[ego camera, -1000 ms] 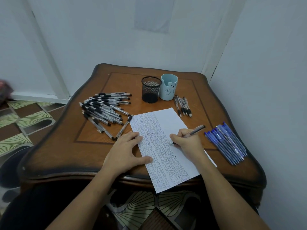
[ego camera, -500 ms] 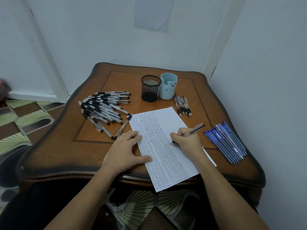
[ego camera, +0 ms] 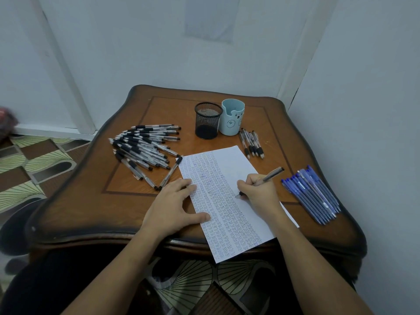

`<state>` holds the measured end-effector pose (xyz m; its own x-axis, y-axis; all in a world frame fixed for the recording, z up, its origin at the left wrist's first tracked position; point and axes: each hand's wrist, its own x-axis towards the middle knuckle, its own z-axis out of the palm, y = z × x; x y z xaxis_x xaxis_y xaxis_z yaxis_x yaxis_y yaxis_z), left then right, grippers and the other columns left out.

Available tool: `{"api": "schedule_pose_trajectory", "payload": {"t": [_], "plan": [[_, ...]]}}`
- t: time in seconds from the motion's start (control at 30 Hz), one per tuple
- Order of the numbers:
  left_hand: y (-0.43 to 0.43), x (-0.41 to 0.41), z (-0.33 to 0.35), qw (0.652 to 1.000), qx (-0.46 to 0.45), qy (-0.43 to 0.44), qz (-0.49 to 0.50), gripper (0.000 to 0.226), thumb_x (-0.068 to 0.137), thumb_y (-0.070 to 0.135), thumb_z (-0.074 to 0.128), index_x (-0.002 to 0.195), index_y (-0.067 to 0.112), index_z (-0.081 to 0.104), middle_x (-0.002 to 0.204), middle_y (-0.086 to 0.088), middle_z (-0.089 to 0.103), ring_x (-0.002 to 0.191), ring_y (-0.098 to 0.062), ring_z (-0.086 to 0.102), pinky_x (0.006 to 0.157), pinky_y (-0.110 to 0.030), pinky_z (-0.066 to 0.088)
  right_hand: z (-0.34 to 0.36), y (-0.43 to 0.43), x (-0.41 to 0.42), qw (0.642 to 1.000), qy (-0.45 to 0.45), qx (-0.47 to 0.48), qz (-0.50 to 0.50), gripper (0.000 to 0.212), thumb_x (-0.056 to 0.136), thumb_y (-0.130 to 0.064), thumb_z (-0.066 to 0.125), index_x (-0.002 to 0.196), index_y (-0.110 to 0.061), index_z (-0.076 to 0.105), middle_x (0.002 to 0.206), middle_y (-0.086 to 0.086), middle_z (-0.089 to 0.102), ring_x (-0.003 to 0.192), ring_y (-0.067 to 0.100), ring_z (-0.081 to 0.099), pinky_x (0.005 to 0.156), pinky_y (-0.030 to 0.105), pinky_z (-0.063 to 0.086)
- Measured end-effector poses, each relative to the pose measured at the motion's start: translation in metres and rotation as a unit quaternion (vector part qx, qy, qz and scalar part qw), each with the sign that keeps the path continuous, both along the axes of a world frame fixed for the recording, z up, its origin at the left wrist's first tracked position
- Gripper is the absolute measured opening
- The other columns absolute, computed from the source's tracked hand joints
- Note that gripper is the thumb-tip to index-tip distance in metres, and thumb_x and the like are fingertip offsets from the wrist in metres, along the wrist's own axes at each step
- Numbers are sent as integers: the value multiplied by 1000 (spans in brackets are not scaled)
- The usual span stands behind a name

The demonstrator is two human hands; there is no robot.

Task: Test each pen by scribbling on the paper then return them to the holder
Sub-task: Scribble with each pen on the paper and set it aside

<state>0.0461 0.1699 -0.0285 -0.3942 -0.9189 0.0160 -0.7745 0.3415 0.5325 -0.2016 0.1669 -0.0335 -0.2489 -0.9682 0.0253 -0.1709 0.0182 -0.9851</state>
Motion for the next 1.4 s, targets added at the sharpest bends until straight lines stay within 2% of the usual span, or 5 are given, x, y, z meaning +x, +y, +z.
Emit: {"api": "schedule_pose_trajectory", "payload": {"t": [0.3,0.43,0.53,1.03,1.4], "plan": [[0,0,-1,1000,-6,0,-3,129,43,103,29,146,26,40,153,14,29,141,-6,18,115,-31,16,11,2,3,998,-52,17,-21,45,102,-23,54,57,-14,55,54,2,50,54,12,47,55,27,45],[-1,0,0,1000,-10,0,-8,129,44,103,29,146,25,40,153,14,29,141,-5,18,114,-28,15,21,3,2,996,-80,32,-30,48,96,-57,39,91,-13,56,49,-1,44,44,13,38,45,26,33],[0,0,0,1000,-10,3,-9,129,44,103,29,146,24,40,153,13,29,141,-6,18,114,-29,15,21,2,-1,996,-75,33,-34,41,105,-47,32,116,-17,57,50,1,47,45,15,41,48,29,34],[1,1,2,1000,-15,-6,-13,130,44,104,26,147,25,39,156,10,26,145,-9,10,117,-31,11,30,1,3,994,-57,90,-4,21,105,-21,44,112,-12,62,63,3,55,55,15,42,52,30,34],[6,-2,17,998,6,-55,-29,104,70,87,39,152,24,27,160,3,18,146,-14,15,116,-31,13,62,-7,16,960,187,172,112,47,97,-10,62,141,-23,51,81,3,60,71,12,55,60,23,43]]}}
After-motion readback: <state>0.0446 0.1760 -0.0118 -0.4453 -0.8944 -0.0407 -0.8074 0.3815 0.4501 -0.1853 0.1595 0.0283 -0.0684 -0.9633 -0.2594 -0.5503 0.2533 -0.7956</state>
